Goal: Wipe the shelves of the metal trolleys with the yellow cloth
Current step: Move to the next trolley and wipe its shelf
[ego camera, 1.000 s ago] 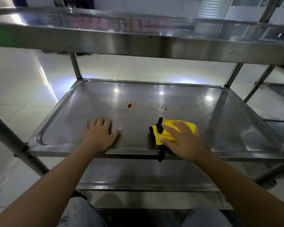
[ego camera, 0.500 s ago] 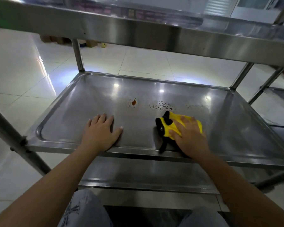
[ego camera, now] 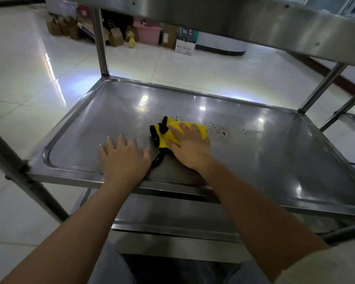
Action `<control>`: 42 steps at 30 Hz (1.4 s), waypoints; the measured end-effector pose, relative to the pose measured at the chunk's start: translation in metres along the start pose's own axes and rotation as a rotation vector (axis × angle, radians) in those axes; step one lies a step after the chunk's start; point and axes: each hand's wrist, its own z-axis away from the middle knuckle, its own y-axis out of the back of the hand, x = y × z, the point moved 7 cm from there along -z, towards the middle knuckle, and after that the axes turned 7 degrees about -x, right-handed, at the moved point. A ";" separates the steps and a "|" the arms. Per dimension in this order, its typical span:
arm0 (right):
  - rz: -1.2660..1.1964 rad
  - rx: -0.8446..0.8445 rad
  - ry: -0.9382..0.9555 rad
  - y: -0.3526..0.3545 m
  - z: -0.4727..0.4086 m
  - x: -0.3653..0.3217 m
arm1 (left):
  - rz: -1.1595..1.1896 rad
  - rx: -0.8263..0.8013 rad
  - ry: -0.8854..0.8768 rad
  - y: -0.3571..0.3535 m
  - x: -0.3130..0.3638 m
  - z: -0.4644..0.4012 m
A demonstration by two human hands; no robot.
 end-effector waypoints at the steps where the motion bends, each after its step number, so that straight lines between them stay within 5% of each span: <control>1: 0.009 0.026 0.004 0.001 0.013 0.009 | 0.002 -0.008 -0.003 0.000 0.000 0.001; 9: -0.046 -0.002 0.035 -0.003 0.090 0.038 | -0.018 -0.023 0.000 -0.001 0.006 0.007; 20: -0.016 -0.052 0.056 0.001 -0.066 -0.039 | -0.014 -0.025 -0.017 0.000 0.005 0.005; 31: -0.020 0.100 -0.265 0.016 0.017 0.108 | -0.019 -0.052 -0.041 -0.003 0.006 0.007; 36: -0.045 0.053 -0.139 0.004 0.036 0.061 | -0.050 -0.060 -0.040 -0.008 0.006 0.004; 42: -0.007 0.002 0.056 0.004 -0.012 0.006 | -0.133 -0.136 -0.306 -0.019 0.023 0.001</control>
